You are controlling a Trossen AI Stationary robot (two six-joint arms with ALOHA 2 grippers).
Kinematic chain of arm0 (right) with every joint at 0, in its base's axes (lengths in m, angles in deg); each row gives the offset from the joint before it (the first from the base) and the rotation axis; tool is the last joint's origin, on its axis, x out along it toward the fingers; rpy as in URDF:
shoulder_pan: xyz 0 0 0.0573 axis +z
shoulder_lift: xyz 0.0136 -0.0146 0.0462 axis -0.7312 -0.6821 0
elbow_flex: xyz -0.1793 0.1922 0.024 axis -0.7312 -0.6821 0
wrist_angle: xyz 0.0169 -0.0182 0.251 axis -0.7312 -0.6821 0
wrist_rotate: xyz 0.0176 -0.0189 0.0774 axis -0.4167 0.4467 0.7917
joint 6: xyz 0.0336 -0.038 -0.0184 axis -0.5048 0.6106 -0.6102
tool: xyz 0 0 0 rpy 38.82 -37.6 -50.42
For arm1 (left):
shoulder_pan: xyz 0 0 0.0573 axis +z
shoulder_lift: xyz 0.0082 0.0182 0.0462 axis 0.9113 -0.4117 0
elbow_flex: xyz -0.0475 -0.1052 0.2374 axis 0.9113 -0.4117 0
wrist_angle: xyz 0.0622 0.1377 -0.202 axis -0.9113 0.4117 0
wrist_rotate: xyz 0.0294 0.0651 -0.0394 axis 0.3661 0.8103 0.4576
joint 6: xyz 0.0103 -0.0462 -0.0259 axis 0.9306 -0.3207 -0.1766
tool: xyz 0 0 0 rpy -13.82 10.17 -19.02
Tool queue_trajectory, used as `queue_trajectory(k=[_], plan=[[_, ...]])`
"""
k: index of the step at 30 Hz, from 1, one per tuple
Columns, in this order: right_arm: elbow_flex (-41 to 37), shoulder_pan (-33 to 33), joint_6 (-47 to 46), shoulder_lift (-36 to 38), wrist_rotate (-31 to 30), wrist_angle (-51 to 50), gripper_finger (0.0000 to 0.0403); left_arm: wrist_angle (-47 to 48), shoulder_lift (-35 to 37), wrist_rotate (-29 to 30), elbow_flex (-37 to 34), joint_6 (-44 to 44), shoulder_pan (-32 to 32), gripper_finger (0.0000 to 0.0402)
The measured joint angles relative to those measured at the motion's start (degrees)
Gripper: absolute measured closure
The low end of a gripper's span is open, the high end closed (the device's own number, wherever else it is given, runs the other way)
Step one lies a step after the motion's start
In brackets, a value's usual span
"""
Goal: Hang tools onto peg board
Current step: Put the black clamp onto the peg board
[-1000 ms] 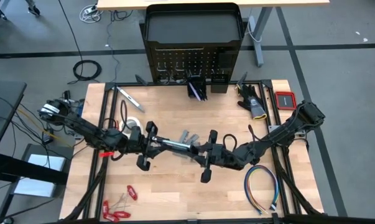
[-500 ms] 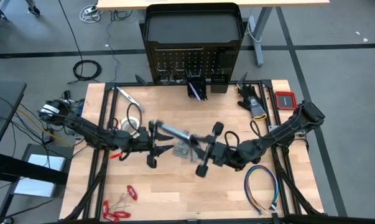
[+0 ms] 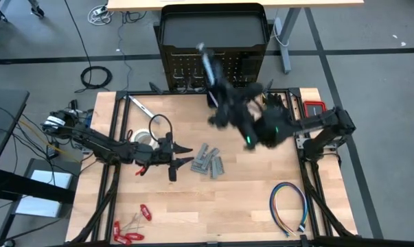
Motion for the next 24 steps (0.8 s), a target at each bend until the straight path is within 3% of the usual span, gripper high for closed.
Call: queue_trajectory(k=[4, 9, 16, 20, 24], plan=[[4.19, -8.61, 4.96, 0.07, -1.37, -10.21, 0.0322, -0.22, 0.0, -2.46, 1.43, -0.18, 1.47, 0.0243], [8.1, -17.76, 5.1, 0.06, 2.17, -28.37, 0.0322, 0.09, 0.0, -8.46, 3.06, -0.24, 2.36, 0.0243], [14.23, -26.34, 0.47, 0.01, 2.73, -36.58, 0.0322, 2.04, 0.0, -10.15, 3.3, -0.04, 2.43, 0.0243], [20.76, -29.72, -12.01, 0.02, 6.88, -51.3, 0.0322, 3.69, 0.0, -10.19, 3.3, -0.02, 2.43, 0.0243], [29.32, -31.91, -29.71, 0.04, 18.27, -71.7, 0.0322, 4.85, -0.02, -10.19, 3.3, 0.91, 2.43, 0.0243]])
